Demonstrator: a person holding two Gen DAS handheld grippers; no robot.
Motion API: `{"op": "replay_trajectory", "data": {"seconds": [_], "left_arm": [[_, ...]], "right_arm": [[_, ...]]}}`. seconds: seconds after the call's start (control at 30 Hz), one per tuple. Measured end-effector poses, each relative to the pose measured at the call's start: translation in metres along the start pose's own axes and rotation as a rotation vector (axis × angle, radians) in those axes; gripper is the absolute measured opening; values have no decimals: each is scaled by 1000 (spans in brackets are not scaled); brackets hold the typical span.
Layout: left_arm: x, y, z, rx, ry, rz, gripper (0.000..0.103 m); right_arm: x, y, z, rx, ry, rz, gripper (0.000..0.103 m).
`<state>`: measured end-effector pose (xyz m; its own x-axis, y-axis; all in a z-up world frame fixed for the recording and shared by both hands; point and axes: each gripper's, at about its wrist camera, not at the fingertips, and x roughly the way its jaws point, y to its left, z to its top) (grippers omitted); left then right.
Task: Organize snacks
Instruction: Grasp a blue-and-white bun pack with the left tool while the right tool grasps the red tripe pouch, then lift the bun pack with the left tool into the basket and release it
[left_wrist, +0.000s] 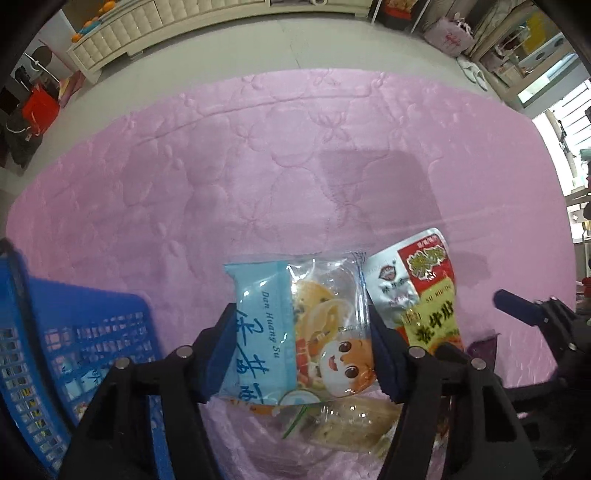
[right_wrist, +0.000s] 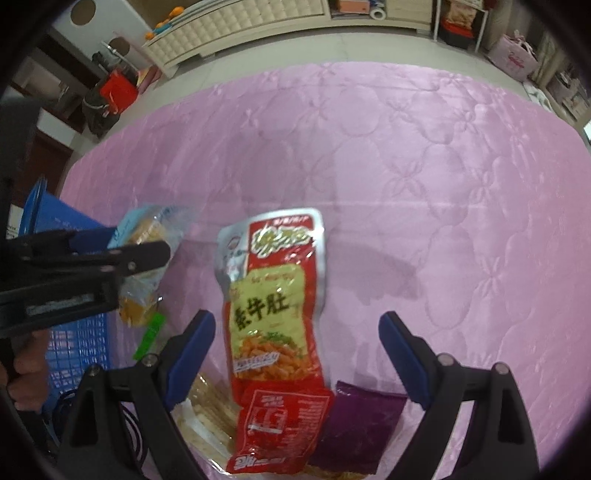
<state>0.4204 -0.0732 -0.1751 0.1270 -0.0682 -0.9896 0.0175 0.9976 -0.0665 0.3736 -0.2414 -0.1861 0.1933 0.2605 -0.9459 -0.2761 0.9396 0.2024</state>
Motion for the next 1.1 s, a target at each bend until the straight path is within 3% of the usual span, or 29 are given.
{"op": "replay_trajectory", "data": {"seconds": [0.4, 0.47, 0.53, 0.67, 0.73, 0.97, 1.1], "left_arm": [[-8, 16, -21, 12, -28, 16, 63], [-4, 17, -25, 14, -26, 23, 63], [-4, 17, -29, 17, -23, 29, 63], [-15, -1, -39, 34, -18, 46, 63], [-16, -7, -40, 52, -24, 44, 63], [-11, -25, -46, 79, -47, 33, 63], [-39, -27, -60, 81, -93, 19, 63]], "right_arm": [[26, 14, -4, -46, 21, -68, 91], [28, 20, -6, -77, 10, -111, 87], [29, 25, -6, -101, -10, -171, 74], [26, 25, -7, -117, -26, -168, 61], [23, 20, -5, -95, -31, -147, 42], [-10, -10, -1, -14, -98, -77, 39], [-45, -11, -2, -4, -165, -50, 39]]}}
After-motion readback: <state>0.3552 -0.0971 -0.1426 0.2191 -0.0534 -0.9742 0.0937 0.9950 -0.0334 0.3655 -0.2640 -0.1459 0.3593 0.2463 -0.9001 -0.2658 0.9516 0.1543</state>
